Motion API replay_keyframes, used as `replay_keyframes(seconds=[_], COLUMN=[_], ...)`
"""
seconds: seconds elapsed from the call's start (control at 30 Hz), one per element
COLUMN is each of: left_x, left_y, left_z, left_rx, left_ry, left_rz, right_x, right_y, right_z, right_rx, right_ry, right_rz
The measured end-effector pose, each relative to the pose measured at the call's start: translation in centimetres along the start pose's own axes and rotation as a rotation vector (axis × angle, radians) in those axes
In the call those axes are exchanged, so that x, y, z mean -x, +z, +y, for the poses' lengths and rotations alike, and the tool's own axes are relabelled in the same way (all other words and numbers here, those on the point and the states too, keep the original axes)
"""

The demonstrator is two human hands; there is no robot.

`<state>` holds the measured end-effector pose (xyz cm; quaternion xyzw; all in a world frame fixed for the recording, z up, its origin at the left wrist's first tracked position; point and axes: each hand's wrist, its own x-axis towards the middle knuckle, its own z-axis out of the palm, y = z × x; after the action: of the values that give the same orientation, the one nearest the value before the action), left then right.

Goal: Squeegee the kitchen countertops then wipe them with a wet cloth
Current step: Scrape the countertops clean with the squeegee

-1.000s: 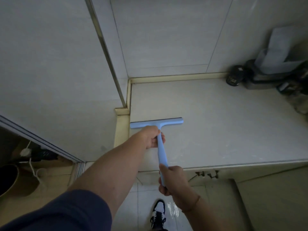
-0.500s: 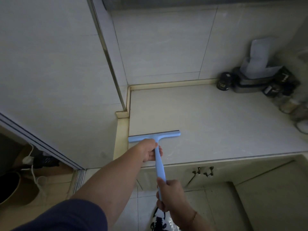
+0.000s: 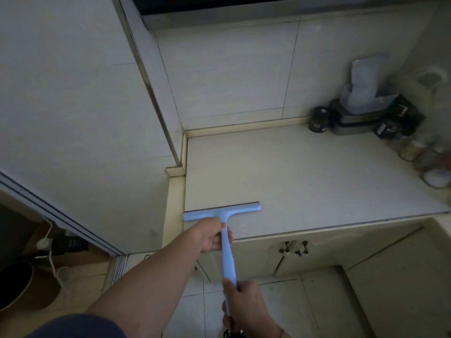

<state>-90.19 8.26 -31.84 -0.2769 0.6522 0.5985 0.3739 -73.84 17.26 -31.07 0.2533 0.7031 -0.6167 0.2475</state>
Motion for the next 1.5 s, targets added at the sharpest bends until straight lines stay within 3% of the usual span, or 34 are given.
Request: replay_keyframes(seconds=[0.2,0.43,0.63,0.9,1.27,1.5], left_x=[-0.4,-5.3,-13.2,-20.3,-21.4,-17.7], left_y=[0.6,5.8,10.5,13.9,14.4,15.3], left_z=[2.9,14.3,23.6,30.2,30.8,24.3], left_rx=[0.114,0.140,0.120,0.202,0.068,0.034], left_ry=[0.072,0.158,0.161,0.134,0.092,0.012], left_rz=[-0.100,-0.202,-0.161,-0.083,0.024,0.004], right_x=[0.2,-6.8,-17.1,-26.9,-28.2,-22.2], right_y=[-3.0,-10.2,-16.3,-19.9,-19.8,-19.0], right_z=[-3.2,-11.0,-17.2,-21.8,-21.0,-15.9], right_rx=[-0.050,-0.104,-0.112,-0.158,-0.173,-0.121], right_ry=[-0.120,-0.161,-0.144,-0.070,-0.006,0.056], right_rz=[-0.030,0.020,0.092,0.118,0.145,0.141])
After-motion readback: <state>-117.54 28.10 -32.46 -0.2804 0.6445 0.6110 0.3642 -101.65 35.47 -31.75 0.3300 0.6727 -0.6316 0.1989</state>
